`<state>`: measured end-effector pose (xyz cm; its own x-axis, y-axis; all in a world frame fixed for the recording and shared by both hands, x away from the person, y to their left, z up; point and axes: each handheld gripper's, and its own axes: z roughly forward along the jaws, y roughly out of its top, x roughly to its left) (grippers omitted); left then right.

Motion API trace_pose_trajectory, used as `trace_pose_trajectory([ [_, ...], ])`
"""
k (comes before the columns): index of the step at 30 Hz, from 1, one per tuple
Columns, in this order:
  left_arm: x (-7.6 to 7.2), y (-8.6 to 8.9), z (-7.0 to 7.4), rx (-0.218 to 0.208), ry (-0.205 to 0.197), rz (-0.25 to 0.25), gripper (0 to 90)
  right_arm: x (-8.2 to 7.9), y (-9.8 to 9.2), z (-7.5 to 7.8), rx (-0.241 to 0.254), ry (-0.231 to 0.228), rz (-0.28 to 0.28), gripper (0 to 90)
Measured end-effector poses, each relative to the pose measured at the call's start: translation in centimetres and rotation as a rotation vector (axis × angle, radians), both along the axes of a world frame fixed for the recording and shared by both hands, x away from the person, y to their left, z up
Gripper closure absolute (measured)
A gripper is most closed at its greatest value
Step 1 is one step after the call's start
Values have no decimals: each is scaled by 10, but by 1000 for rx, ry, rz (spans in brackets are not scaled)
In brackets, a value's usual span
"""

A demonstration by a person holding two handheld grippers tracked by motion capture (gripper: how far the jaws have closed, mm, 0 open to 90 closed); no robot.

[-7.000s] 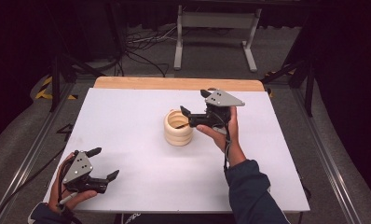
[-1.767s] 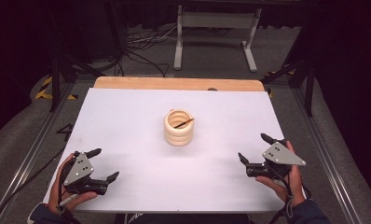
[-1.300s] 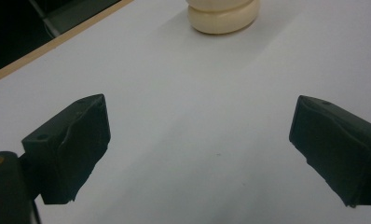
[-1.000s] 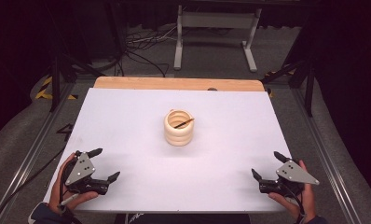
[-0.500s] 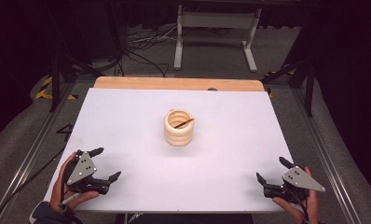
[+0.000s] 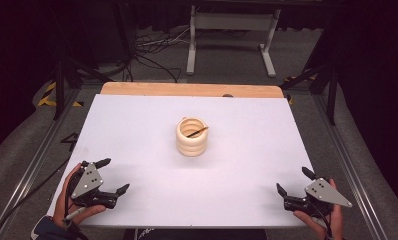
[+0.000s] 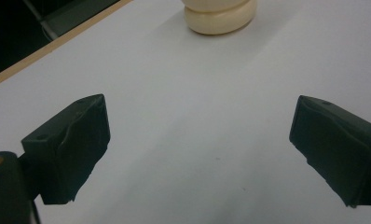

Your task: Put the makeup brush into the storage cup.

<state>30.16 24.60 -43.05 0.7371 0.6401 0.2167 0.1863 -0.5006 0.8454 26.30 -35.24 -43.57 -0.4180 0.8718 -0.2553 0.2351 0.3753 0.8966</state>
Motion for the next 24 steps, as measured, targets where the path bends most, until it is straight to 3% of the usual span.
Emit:
trace_pose_trajectory([
  [10,0,1,0,-2,1,9,58,0,2,2,11,-21,6,61],
  [24,3,-1,0,-5,1,8,59,0,3,-1,6,1,21,63],
])
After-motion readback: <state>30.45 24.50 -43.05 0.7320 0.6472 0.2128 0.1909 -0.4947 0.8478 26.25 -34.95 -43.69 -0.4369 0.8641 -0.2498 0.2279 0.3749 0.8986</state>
